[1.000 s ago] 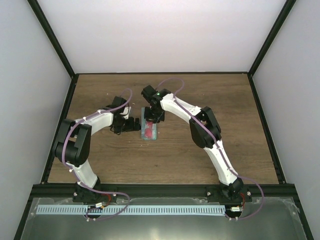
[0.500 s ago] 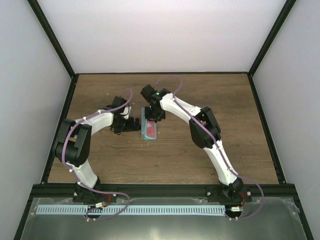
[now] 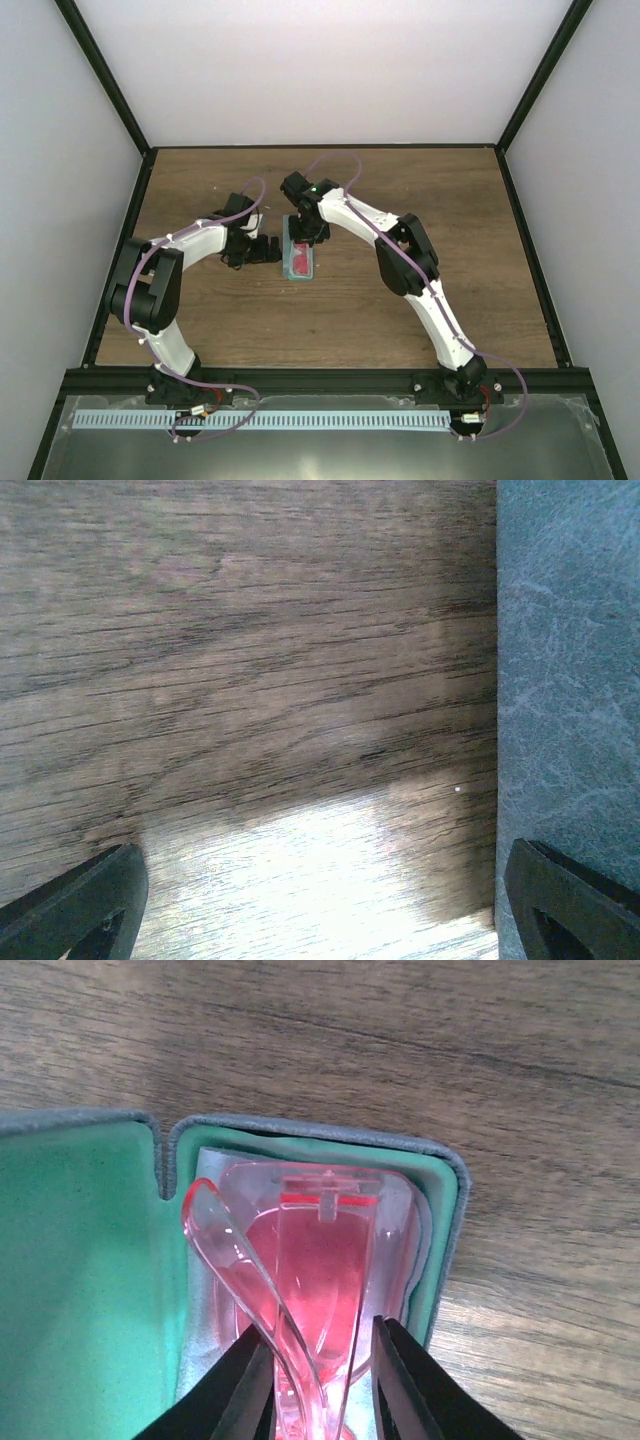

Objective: Organize the sunglasses
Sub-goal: Place the sunglasses in the sunglasses case, then adjust the sunglasses in the sunglasses case.

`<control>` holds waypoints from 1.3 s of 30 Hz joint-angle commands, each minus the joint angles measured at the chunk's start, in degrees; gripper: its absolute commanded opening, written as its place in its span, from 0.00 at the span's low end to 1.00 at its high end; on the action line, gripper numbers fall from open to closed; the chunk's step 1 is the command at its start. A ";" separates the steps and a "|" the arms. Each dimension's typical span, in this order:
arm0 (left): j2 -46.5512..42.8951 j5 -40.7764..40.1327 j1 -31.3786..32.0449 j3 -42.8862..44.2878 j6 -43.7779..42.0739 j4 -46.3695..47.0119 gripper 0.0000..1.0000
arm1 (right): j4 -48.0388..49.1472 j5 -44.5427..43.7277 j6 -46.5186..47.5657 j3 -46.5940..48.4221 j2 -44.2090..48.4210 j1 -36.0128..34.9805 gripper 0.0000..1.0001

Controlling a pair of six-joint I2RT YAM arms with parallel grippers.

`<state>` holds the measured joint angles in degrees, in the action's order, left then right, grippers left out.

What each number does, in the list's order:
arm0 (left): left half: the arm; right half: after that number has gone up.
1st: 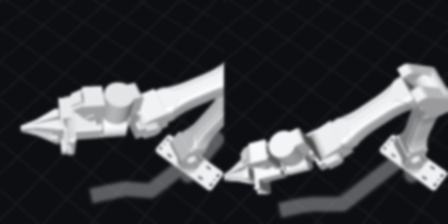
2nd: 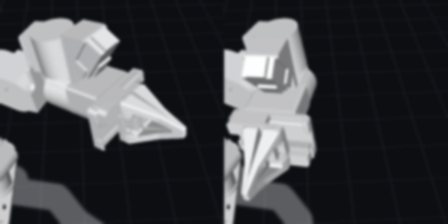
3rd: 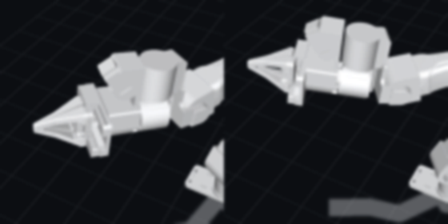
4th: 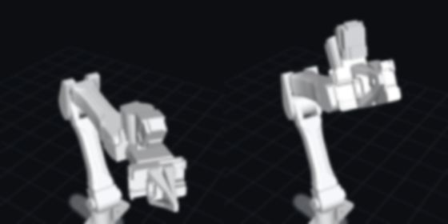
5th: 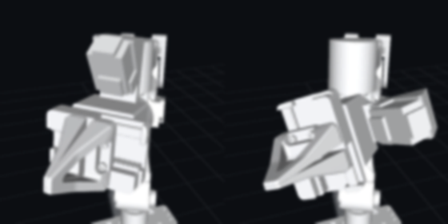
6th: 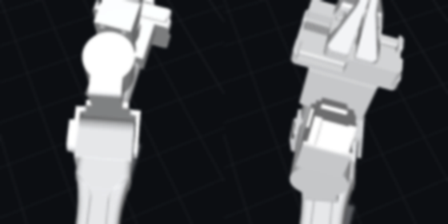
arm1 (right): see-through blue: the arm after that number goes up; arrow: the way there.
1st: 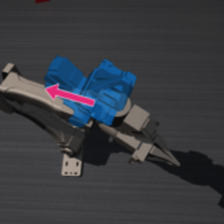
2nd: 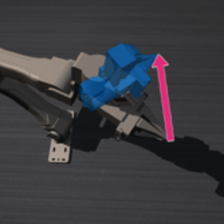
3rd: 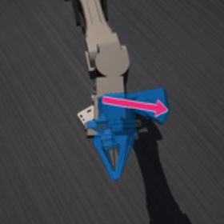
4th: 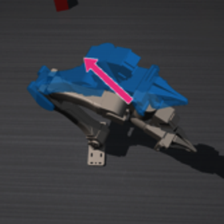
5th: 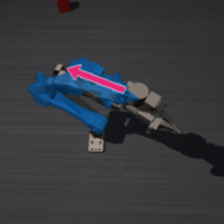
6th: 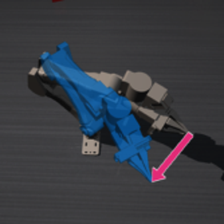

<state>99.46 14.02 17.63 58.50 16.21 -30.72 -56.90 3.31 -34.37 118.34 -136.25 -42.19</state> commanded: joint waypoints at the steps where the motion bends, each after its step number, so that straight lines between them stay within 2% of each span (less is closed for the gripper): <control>1: 0.72 -0.71 0.21 0.17 -0.59 -1.79 1.00 | 0.27 -1.64 0.70 2.24 1.31 -0.42 0.30; 7: 0.92 -0.64 0.20 0.77 -0.32 -1.88 1.00 | 1.33 -1.14 0.45 0.33 6.07 -0.43 0.36; 13: -1.32 -1.83 0.09 -1.14 1.21 -1.17 1.00 | 8.13 2.57 -0.33 -10.37 14.30 -0.57 0.40; 17: -4.27 -0.66 0.20 -2.04 2.00 -0.82 1.00 | 12.64 2.26 -0.22 -15.60 19.30 -0.94 0.42; 22: -8.03 -3.06 0.21 -3.41 1.77 -0.37 1.00 | 17.57 2.16 -0.64 -20.97 23.54 -0.94 0.43; 26: -14.32 -4.93 0.15 -8.45 3.68 2.54 1.00 | 21.81 4.05 -2.72 -26.25 26.25 -1.37 0.42; 30: -8.43 -5.52 -0.29 -4.39 9.23 -5.01 1.00 | 24.01 2.22 -3.96 -30.35 27.92 -3.31 0.40; 32: -10.50 -5.34 -0.06 -2.24 11.56 -5.27 1.00 | 24.10 1.99 -4.45 -32.27 28.40 -4.14 0.40; 36: -15.44 -12.67 -0.55 -0.81 15.14 -6.98 1.00 | 27.79 1.30 -6.20 -38.84 31.52 -5.90 0.38; 39: -18.91 -13.46 -1.34 -1.24 17.76 -7.92 1.00 | 32.44 0.78 -8.67 -44.53 33.63 -7.64 0.35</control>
<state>85.52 4.58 17.28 56.01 28.77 -36.32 -30.74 5.76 -39.55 78.41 -106.94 -47.86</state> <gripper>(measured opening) 0.999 0.361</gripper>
